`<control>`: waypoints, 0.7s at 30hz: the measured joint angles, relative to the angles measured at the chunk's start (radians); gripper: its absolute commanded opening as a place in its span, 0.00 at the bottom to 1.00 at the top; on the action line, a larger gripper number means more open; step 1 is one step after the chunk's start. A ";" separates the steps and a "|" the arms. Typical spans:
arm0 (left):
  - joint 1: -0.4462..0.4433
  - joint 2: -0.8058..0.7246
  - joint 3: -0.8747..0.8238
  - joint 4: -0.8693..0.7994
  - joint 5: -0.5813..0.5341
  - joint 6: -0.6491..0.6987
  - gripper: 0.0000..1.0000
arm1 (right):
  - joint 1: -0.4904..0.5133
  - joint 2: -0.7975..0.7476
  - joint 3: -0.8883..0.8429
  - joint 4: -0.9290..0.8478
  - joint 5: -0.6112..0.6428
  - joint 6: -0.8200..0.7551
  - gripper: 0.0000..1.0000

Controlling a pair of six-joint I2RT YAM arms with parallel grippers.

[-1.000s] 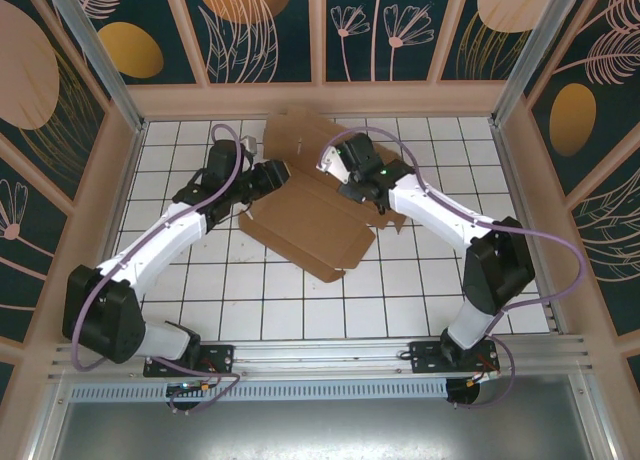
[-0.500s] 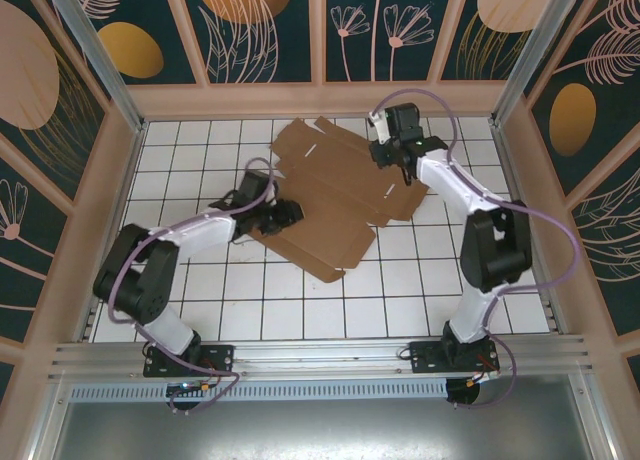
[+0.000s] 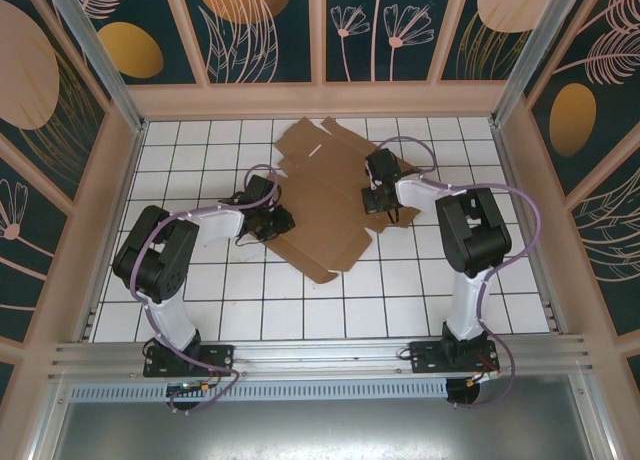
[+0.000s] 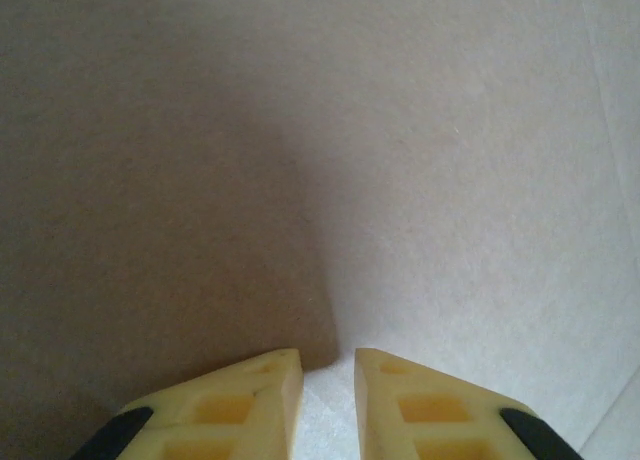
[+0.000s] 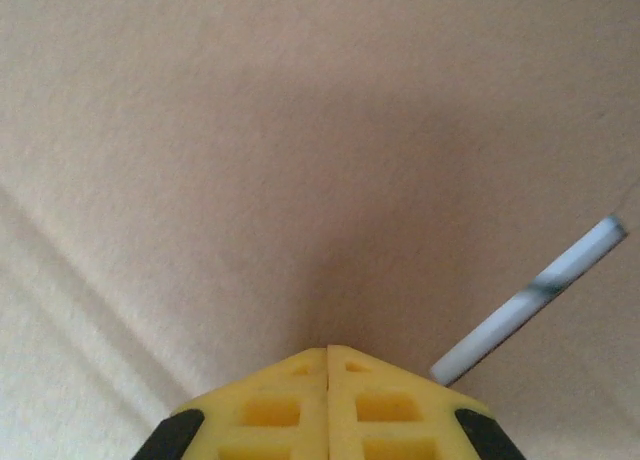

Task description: Fold the paper box

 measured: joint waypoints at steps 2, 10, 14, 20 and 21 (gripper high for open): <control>0.017 0.000 0.008 -0.004 -0.027 0.003 0.23 | 0.039 -0.058 -0.071 -0.007 -0.031 0.026 0.15; 0.050 0.023 0.062 -0.053 -0.122 0.031 0.23 | 0.066 -0.237 -0.166 -0.045 -0.298 0.108 0.55; 0.062 0.034 0.090 -0.081 -0.146 0.052 0.22 | -0.094 -0.338 -0.158 -0.008 -0.280 0.145 0.60; 0.070 0.020 0.039 -0.028 -0.116 0.049 0.23 | -0.216 -0.380 -0.198 0.036 -0.224 0.272 0.63; 0.069 0.011 0.020 -0.006 -0.100 0.045 0.23 | -0.214 -0.379 -0.200 0.028 -0.220 0.283 0.62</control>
